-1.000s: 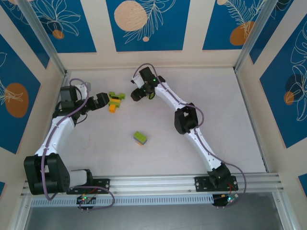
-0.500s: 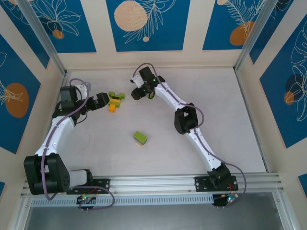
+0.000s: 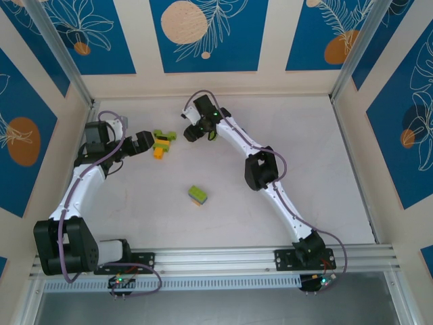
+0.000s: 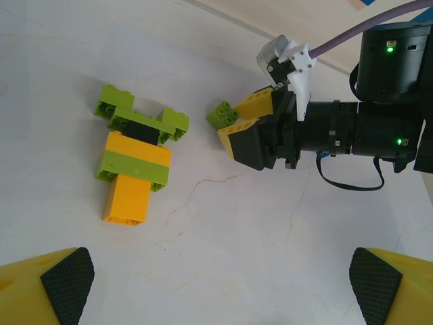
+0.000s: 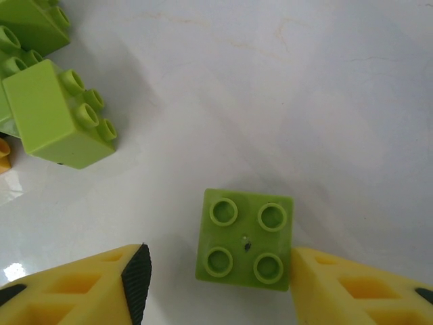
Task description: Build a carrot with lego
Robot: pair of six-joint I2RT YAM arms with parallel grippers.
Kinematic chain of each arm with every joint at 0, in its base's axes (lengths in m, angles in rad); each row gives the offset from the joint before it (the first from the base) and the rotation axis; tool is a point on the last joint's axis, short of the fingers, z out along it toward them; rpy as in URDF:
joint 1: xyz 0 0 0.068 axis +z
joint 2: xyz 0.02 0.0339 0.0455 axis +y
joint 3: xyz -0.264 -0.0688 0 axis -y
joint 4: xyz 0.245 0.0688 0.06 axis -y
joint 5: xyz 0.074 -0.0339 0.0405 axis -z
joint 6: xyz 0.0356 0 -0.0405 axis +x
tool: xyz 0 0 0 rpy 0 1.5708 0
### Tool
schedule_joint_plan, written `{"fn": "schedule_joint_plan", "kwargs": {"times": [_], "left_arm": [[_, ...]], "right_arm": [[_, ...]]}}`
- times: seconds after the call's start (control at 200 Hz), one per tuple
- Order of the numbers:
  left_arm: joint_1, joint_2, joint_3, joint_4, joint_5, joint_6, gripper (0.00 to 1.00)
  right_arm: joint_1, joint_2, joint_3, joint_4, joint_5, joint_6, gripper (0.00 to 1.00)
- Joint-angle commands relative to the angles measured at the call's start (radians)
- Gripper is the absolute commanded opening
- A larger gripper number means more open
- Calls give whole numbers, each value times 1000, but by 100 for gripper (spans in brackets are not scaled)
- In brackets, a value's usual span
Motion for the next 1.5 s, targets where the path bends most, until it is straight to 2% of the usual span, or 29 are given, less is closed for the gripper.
{"fn": "schedule_joint_plan", "kwargs": {"times": [0.0,0.185,0.38,0.995,1.21,1.495], "left_arm": [[-2,5,27,23,19,-6,100],[-2,4,27,22,19,-5,99],[0,3,27,25,21,-6,100],[5,5,25,27,24,-7,100],[7,5,24,30,25,-8,100],[9,-2,25,33,35,-13,100]], "right_arm": [[6,37,41,-10,12,-25,55],[6,40,41,-21,28,-34,52],[6,40,41,-33,19,-42,55],[-5,26,27,-38,-7,-28,35],[-12,-76,-97,-5,-49,12,30],[-7,-280,-295,-8,-17,42,29]]}}
